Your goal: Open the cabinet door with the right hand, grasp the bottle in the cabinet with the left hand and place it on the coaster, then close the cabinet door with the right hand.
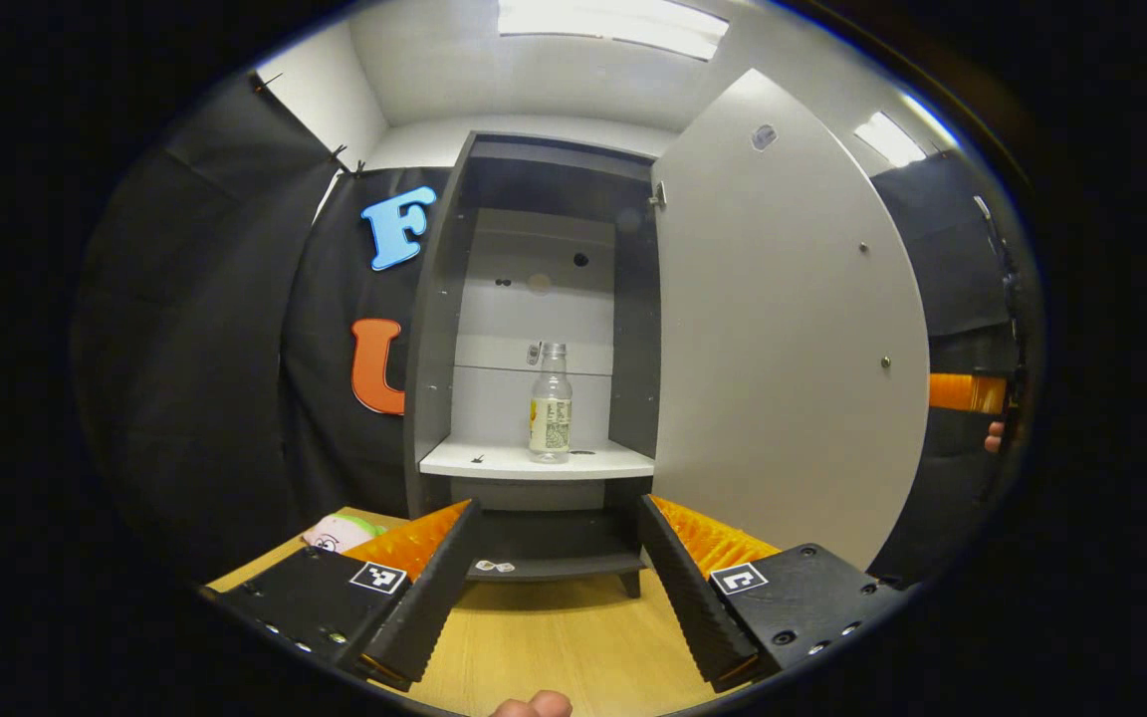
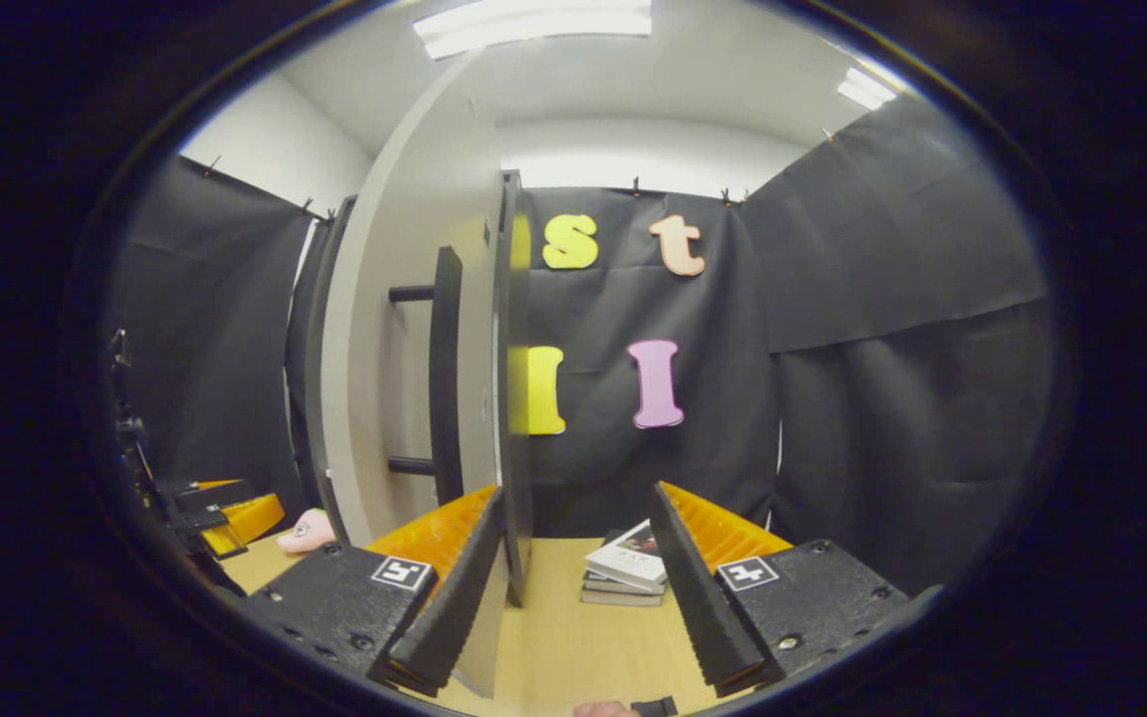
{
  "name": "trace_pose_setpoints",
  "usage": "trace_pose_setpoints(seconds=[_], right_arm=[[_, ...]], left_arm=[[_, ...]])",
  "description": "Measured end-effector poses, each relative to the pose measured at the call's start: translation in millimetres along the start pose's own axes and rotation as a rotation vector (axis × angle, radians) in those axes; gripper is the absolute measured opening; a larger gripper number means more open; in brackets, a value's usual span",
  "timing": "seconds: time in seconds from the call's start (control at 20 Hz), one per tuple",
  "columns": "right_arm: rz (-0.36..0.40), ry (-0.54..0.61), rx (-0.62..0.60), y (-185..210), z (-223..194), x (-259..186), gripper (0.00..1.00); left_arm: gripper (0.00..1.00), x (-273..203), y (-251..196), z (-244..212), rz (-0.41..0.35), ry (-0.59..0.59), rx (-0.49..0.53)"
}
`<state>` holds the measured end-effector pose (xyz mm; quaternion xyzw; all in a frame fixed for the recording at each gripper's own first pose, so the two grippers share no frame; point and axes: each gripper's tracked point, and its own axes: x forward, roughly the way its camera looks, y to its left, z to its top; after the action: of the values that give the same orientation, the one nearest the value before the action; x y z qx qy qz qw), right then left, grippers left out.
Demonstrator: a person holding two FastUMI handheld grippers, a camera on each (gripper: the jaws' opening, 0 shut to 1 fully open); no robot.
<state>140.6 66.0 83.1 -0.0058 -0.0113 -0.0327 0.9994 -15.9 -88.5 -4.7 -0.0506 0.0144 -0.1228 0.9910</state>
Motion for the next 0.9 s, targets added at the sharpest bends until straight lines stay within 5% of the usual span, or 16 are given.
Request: trace_pose_setpoints(seconds=[0.3, 0.5, 0.9], right_arm=[[0.023, -0.029, 0.063, 9, 7, 7, 0.93], [0.035, -0.04, 0.102, 13, 8, 13, 0.93], [0.03, 0.011, 0.097, 10, 0, 9, 0.93]], left_arm=[[0.95, 55, -1, 29, -0.012, -0.046, 0.001], [0.95, 115, 4, 55, -0.002, -0.073, 0.1], [0.95, 239, 15, 86, 0.009, -0.096, 0.126]])
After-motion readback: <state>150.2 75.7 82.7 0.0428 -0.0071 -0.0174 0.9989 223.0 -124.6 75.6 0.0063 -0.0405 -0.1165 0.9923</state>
